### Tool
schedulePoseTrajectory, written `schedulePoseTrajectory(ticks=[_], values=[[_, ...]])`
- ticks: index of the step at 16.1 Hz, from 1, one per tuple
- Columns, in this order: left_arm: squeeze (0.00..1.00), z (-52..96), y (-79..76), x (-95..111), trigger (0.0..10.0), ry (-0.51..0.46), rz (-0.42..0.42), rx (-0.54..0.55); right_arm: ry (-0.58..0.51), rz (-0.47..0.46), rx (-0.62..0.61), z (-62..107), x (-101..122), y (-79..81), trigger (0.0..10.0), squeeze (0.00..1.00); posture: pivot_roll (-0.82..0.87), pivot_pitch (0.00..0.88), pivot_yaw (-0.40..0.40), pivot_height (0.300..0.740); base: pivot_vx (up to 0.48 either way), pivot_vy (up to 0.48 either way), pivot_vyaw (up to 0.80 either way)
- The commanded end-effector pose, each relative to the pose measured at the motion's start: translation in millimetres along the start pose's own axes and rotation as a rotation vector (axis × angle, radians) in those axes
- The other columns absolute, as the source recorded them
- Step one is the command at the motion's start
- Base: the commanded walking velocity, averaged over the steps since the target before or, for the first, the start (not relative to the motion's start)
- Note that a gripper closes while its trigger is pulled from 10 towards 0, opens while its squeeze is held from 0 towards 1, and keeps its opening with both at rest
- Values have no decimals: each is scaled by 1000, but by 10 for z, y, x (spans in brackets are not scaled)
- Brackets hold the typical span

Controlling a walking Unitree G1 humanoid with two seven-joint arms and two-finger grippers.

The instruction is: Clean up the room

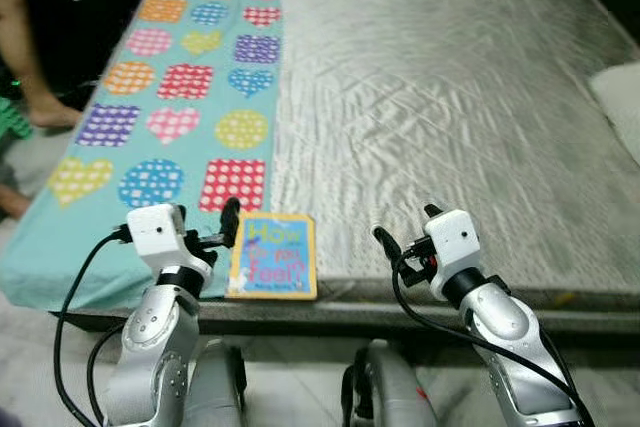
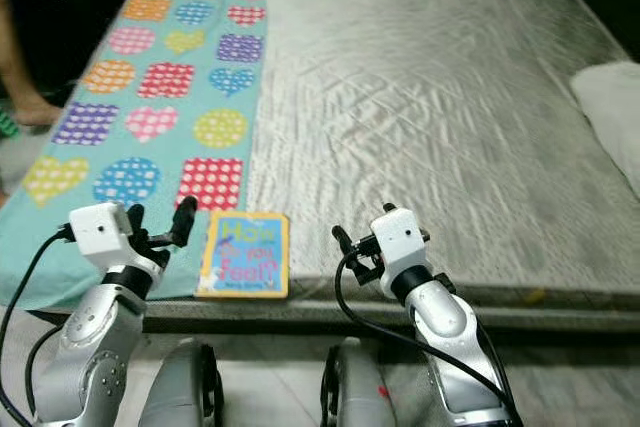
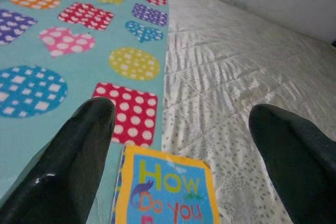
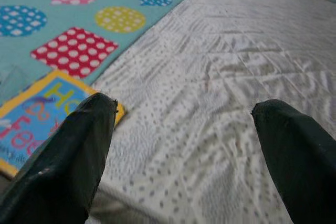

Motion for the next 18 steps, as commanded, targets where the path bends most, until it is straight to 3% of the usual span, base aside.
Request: schedulePoseTrajectory(ticks=[1,6,18], values=[[0,20,-6,60,10000,-20,2,7,0,5,18,36,16,27,10000,0,-82,216,-38,625,0,0,0],[0,128,10,-1,10000,7,24,14,0,7,42,94,21,77,10000,0,-84,210,-39,565,0,0,0],[0,113,-16,64,10000,-5,52,15,-4,18,61,56,26,89,10000,0,-80,203,-38,565,0,0,0]])
Point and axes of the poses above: a point about 5 cm out from each wrist's last joint towards the gripper, its own z axis pointing back from the gripper into the wrist, its own x axis along the axis of the wrist's last joint, y = z × x, the point moved 2 cm from there along -z, pointing out of the wrist towards the gripper, and after that the axes turned 9 degrees about -z, right-handed, at the moved point
